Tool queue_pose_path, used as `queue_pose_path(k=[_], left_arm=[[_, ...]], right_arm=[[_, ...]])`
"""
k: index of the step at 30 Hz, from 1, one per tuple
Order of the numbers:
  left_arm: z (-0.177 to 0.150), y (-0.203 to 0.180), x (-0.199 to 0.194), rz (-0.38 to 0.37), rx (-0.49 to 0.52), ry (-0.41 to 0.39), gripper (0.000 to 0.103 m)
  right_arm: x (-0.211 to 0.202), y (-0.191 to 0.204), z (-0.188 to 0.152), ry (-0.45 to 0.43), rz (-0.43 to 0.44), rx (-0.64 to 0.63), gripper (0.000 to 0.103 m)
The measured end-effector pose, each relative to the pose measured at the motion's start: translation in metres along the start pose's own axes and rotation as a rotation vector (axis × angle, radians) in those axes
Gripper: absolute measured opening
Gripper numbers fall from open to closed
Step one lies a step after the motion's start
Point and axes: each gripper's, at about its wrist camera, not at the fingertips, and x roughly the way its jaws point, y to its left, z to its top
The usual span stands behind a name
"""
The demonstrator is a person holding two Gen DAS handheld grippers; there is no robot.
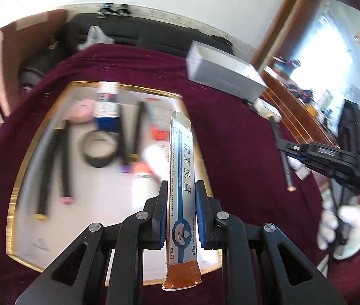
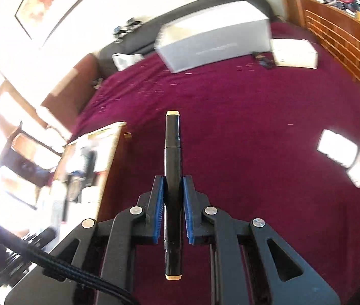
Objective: Organize objects
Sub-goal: 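Carry the ointment tube and the black marker over the tray with both tools, then open both tools to release the tube and marker into the tray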
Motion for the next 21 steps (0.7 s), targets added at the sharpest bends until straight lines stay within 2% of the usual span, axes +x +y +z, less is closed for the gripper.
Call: queue_pose_path(k=[5,10,21], left_arm=[[-0.002,0.042,-0.005,0.059,-0.07,-0.009,0.016],[-0.008,0.066,-0.001,0.092,-0.107,0.007,0.016],[-0.019,0.074,0.024,0.089,-0.112,0.071,0.016]], right_arm=[[0.007,0.041,-0.007,0.03,0.115,-0.033,0.013],[0.026,0.07,-0.019,0.079,0.187,-0.043,0.013],[0.074,0.113,-0.053,0.219,0.283,-0.06,0.013]])
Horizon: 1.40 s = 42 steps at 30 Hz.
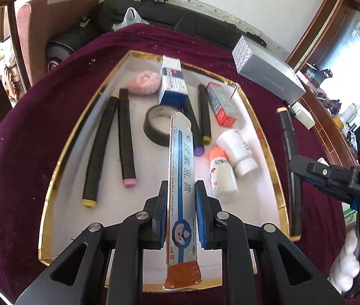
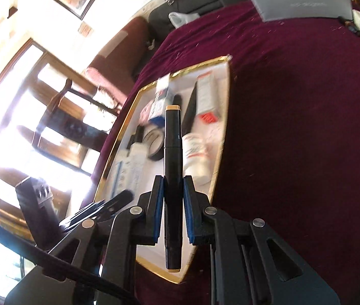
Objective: Organize objects
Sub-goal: 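Open both tools to release the tube and marker into the tray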
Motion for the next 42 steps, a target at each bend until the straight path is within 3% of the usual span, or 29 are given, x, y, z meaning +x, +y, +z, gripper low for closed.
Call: queue_pose_path(k=[6,17,26,32,38,42], left_arm=[[-0.006,0.0,0.01,0.04,0.02,0.023,0.016],[-0.01,-0.012,0.012,0.115,0.109,-0.018,0.016],[-0.006,-0.009,0.015,0.09,0.099,-0.019,0.016],[-0.005,-0.007,0.012,0.088,0.089,-0.029,0.016],[-0.005,-0.008,0.009,0.088,0.083,-0.035,0.019],[-0.005,-0.01,0.007,0.093,0.083,-0.038,0.021]], right_arm=[[0.031,0.008,-0.006,0.061,-0.006,-0.02,0.013],[0.063,0.025,-0.008,0.076,-0.192,-0.129,0.013],[0.073,0.03,-0.009,0.073,-0.248,-0.162,0.013],[0.066,0.029,-0.011,0.07,-0.237,-0.157,0.015],[0.064,0.03,-0.012,0.067,-0.223,-0.156,0.026],[0.06,0.03,-0.012,0.055,-0.214,-0.15,0.042]])
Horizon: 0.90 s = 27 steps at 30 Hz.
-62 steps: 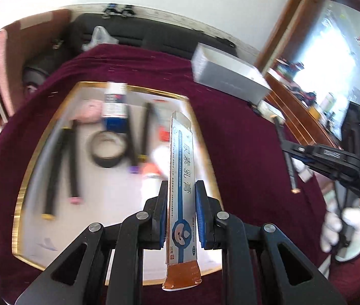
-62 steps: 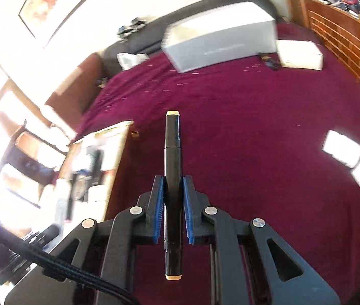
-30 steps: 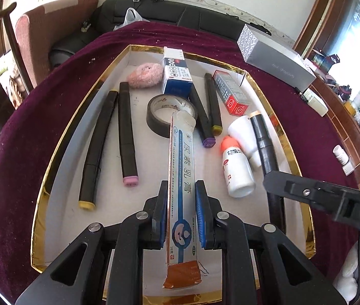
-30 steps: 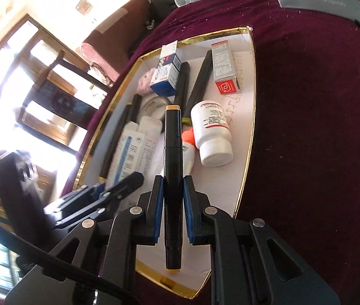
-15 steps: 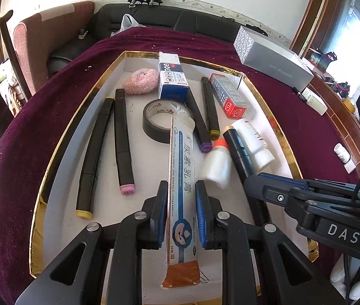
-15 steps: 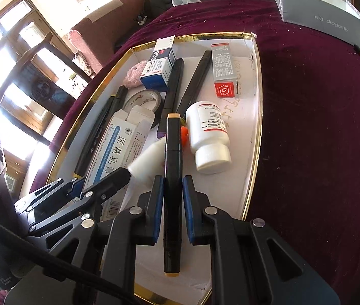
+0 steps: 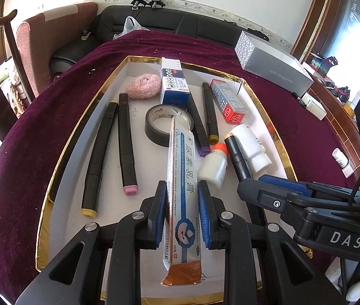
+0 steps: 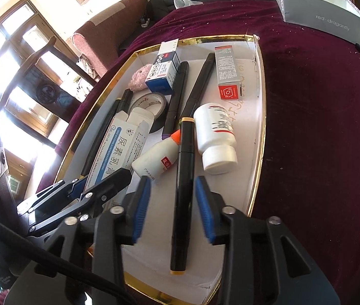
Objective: Organize objects
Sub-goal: 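Open both tools to release the tube and marker into the tray, then move both tools back toward the white pill bottle and small medicine box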
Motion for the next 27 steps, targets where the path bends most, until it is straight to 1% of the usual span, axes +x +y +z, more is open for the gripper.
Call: queue_pose_path(k=[3,6,8,9,12,13,15,17,20,24,27], left_arm=[[0.0,-0.001,-0.004,0.005,0.002,-0.006,0.021],[0.001,-0.003,-0.009,0.012,0.005,-0.014,0.021],[0.002,-0.007,-0.013,0.018,0.012,-0.022,0.021],[0.002,-0.008,-0.015,0.02,0.015,-0.025,0.023],[0.002,-0.016,-0.023,0.033,0.026,-0.045,0.037],[0.002,-0.018,-0.026,0.036,0.031,-0.052,0.039],[0.002,-0.025,-0.03,0.041,0.048,-0.063,0.04],[0.002,-0.031,-0.032,0.042,0.064,-0.066,0.04],[0.002,-0.042,-0.033,0.045,0.086,-0.066,0.043],[0.002,-0.057,-0.036,0.05,0.115,-0.071,0.045],[0.003,-0.067,-0.038,0.054,0.135,-0.073,0.049]], right_arm=[[-0.004,-0.002,0.0,-0.008,0.012,0.011,0.044],[-0.01,-0.005,-0.001,-0.022,0.016,0.021,0.051],[-0.016,-0.008,-0.001,-0.038,0.024,0.029,0.051],[-0.019,-0.01,-0.001,-0.047,0.029,0.033,0.051],[-0.032,-0.017,-0.003,-0.08,0.027,0.05,0.057],[-0.037,-0.022,-0.004,-0.092,0.038,0.059,0.057],[-0.046,-0.03,-0.006,-0.109,0.063,0.081,0.058],[-0.054,-0.037,-0.009,-0.133,0.039,0.093,0.059],[-0.07,-0.054,-0.014,-0.172,0.067,0.13,0.059],[-0.088,-0.081,-0.021,-0.217,0.041,0.181,0.065],[-0.1,-0.109,-0.027,-0.239,0.015,0.232,0.065]])
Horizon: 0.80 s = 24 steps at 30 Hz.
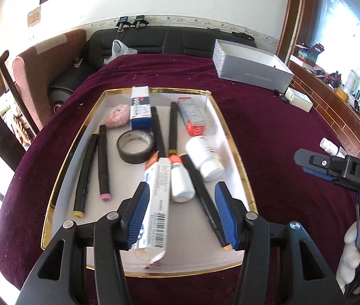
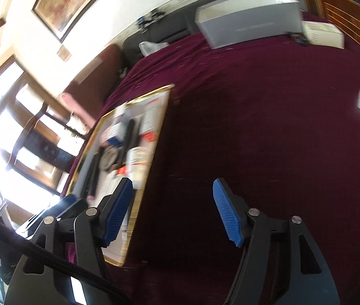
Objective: Organize objects
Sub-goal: 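Move both tools back toward the white pill bottle and small medicine box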
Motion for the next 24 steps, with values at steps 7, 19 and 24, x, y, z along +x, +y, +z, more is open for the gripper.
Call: queue_pose_path(k=[7,19,24], left_arm=[[0.005,-0.026,0.0,-0.009,0.055,0.005,0.05],[0.004,-0.053,0.002,-0.043,0.094,0.02,0.05],[0.004,-0.055,0.002,-0.057,0.091,0.029,0.05]], right_arm=[[-0.046,-0.076,0.016,-0.095,-0.12,0.122,0.065],[-0.122,-0.209,0.062,-0.32,-0.297,0.366,0.075],[-0.109,-0.255,0.083,-0.268,-0.329,0.443,0.075]])
